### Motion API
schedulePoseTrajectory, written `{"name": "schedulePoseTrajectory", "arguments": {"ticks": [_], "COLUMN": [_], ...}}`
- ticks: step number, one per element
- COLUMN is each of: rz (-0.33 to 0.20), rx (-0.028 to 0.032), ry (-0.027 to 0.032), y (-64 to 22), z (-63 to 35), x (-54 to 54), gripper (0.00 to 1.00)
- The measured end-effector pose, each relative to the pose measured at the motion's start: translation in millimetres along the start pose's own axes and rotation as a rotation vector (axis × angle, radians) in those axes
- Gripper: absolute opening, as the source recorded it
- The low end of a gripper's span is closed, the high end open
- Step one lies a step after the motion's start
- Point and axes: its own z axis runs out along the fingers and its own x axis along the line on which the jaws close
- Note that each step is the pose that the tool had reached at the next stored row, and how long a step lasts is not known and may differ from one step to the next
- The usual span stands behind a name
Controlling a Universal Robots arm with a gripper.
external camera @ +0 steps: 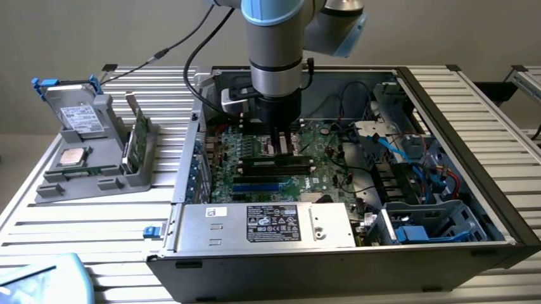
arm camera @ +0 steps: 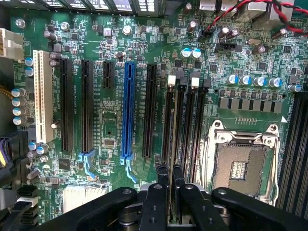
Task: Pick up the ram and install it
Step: 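Insert the ram into the slot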
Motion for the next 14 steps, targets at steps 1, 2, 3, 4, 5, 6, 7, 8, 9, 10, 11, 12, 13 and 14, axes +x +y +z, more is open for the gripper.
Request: {"name": "schedulePoseTrajectory", "arguments": {"ticks": [1,2,3,4,5,6,7,8,9,10,11,12,13,14], "rz": [0.000,0.000,0.000,0.000,0.000,0.000,0.000,0.000,0.000,0.000,0.000,0.000,0.000,0.000], "rx": [-0.0012,-0.0035,-0.0064,-0.0087,-0.0107,-0.0129,-0.0146,-0.0161,-0.0179,-0.0200,-0.0224,-0.0248,-0.0265,-0.0280], "ry": [0.0000,-0.0004,-0.0006,-0.0007,-0.0007,-0.0008,-0.0012,-0.0013,-0.0014,-0.0014,-0.0015,-0.0015,-0.0017,-0.0018], "y": [0.0,-0.2,-0.5,-0.8,-1.1,-1.5,-2.0,-2.6,-3.2,-3.6,-3.8,-3.8,-3.9,-4.0], "z": [0.0,0.1,0.2,0.2,0.2,0.2,0.4,0.4,0.5,0.5,0.5,0.4,0.4,0.4], "x": [0.0,0.0,0.0,0.0,0.1,0.3,0.5,0.7,1.0,1.3,1.7,2.1,2.6,3.1], "gripper": [0.15,0.15,0.15,0.15,0.15,0.15,0.15,0.15,0.15,0.15,0.15,0.15,0.15,0.15]}}
